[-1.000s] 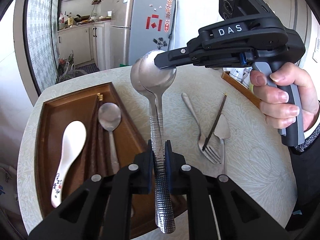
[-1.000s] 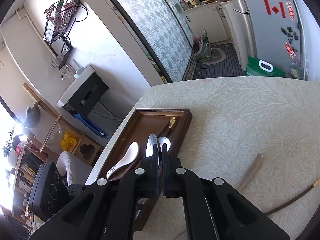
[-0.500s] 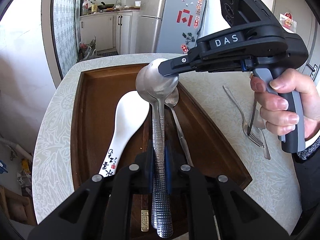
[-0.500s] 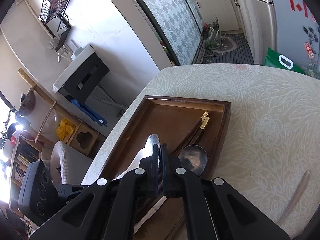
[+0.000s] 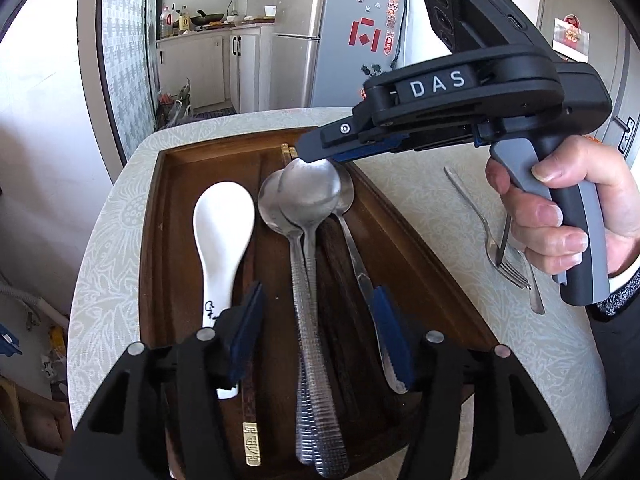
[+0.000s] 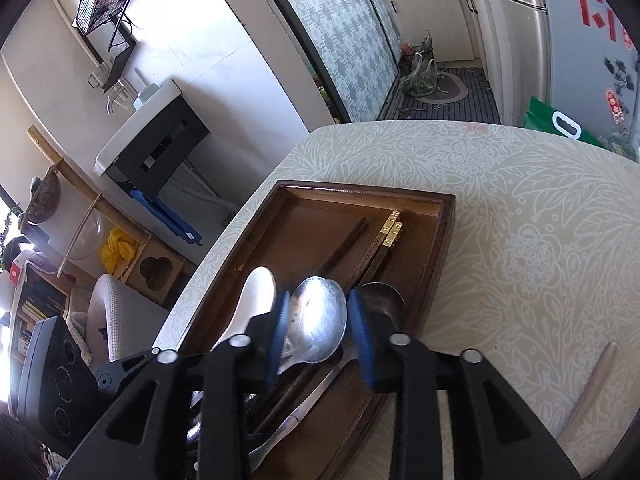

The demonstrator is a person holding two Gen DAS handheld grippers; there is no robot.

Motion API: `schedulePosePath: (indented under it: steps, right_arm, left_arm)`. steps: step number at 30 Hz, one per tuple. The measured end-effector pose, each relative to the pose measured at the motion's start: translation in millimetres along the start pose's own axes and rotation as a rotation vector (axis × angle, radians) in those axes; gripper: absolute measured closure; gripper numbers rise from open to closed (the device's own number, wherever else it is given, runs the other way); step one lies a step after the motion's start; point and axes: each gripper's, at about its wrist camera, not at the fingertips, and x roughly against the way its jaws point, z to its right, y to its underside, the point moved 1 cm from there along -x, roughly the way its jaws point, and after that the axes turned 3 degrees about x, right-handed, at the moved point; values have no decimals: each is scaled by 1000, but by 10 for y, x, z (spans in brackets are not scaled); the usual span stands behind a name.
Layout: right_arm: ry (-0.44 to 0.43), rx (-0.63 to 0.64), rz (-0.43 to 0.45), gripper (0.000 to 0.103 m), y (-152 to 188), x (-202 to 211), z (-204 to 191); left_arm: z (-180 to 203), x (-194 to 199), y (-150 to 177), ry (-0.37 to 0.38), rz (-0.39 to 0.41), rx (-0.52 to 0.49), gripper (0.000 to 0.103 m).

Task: Organize utensils
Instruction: 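Move the left gripper to the steel cake server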

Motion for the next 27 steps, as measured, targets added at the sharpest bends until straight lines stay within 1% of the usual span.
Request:
schedulePosePath:
  steps: [1,3,4,5,6,7,8,9,11,15,19,24,25,26,27]
  right_arm:
    - [5,6,6,49,2,31,-7]
    - [9,13,11,47,15,111,-15]
    - [10,15,16,44,13,162,-1]
    - [18,19,25,38,22,229,4]
    - [29,22,37,35,34,315,18]
    - [43,25,49,29,48,400,36]
    - [59,29,63,25,67,500,63]
    - [74,32,75,24,91,596,97]
    - [111,32,103,18,164,807,186]
    - [150,-4,147,17,347,1155,426]
    - [226,-33,179,17,551,1413,669]
    - [242,-116,202,17,838,1611,1068]
    - [239,-133,209,17,888,1636,1140]
    - [234,-149,214,17,936,1651,1202]
    - [229,-163,217,17,978,1662,1259]
  left_arm:
    - [27,15,6,-4,7,-11,36]
    - [94,54,27,-2,24,-34,33]
    - [123,70,41,2,33,-46,28]
    - [155,91,46,3,39,-57,26]
    - [191,113,46,6,46,-67,24]
    - [221,134,33,12,54,-76,19]
    - [271,152,16,15,61,-85,16]
    - [331,174,9,19,70,-97,12]
    - [451,210,-18,46,85,-124,10]
    - [724,205,-59,96,88,-156,9]
    - [1076,110,-42,124,69,-213,8]
    - [1469,19,23,195,40,-295,8]
    - [1561,1,48,203,33,-325,9]
    - [1644,-16,81,196,26,-355,10]
    - [1702,-33,123,181,18,-378,16]
